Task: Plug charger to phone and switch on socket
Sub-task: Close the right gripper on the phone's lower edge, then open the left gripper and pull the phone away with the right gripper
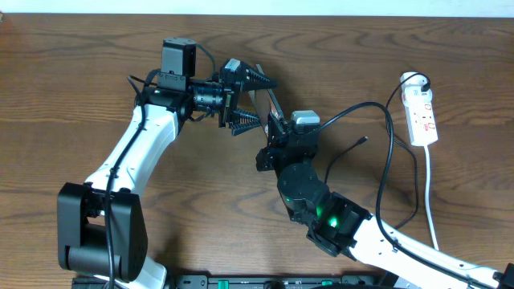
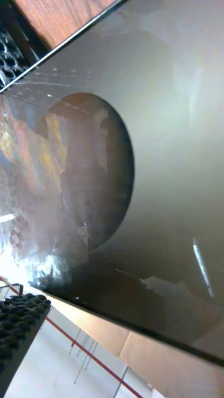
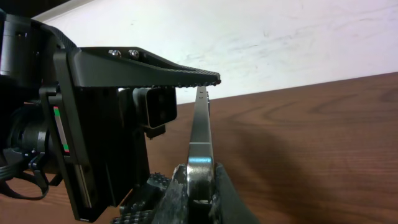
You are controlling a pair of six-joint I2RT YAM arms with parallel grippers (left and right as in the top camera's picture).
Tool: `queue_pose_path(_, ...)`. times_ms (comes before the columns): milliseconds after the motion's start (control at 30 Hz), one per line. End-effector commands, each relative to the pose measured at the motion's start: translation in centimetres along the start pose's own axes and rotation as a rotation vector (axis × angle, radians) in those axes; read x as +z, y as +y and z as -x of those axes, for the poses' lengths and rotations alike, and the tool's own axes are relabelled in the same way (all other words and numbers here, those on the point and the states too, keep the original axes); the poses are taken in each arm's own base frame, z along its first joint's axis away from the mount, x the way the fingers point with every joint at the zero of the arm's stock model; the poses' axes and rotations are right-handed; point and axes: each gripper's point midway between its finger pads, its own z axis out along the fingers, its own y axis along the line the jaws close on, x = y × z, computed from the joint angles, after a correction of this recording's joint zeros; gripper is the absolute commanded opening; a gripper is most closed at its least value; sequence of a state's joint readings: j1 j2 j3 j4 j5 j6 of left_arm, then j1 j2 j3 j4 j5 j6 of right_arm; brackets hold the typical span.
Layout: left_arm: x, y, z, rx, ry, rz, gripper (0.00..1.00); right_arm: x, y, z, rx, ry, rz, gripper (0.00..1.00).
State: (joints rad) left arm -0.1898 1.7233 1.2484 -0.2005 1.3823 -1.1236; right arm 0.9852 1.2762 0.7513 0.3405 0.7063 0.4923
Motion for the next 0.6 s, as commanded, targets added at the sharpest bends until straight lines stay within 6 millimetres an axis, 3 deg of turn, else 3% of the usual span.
queue_pose_path(0,-0.3,-1.1,-0.7,0.066,0.005,-0.014,0.98,-0.6,0.3,2.8,0.070,-0.061,0.006,0.01)
queue_pose_path(333,-0.4,-3.4,0.0,0.251,-0.025,-0.056,0.98,-0.9,-0.8,3.2,0.078,-0.073,-0.041,0.01)
queue_pose_path(567,-0.5,-3.7,0.2,0.286,-0.035,-0.062,0.98,-0.7,-1.8,3.6,0.135,-0.089,-0.071,0.01)
